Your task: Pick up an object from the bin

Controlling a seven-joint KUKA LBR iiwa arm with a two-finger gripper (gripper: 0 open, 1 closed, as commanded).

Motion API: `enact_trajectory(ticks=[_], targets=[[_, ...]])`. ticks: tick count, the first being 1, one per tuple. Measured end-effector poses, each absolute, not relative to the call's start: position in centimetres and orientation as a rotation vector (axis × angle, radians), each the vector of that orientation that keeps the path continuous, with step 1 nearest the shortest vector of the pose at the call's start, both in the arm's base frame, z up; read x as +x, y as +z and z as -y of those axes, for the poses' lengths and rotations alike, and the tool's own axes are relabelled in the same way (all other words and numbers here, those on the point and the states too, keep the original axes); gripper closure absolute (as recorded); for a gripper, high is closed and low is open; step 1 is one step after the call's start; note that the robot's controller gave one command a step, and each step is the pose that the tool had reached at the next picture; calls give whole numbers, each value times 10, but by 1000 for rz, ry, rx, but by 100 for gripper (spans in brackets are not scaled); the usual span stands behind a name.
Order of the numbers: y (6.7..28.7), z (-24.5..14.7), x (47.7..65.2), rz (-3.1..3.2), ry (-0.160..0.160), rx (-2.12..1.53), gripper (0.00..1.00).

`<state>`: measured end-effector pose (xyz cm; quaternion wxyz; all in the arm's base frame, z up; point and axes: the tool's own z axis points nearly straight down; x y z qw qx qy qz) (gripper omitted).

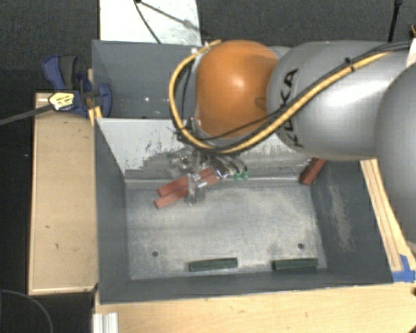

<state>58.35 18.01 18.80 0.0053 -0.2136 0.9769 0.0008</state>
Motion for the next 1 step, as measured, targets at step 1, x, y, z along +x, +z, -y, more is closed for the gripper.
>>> enact_trajectory(ticks=[1], targets=[[281,-214,558,-2992,3,-921,100]])
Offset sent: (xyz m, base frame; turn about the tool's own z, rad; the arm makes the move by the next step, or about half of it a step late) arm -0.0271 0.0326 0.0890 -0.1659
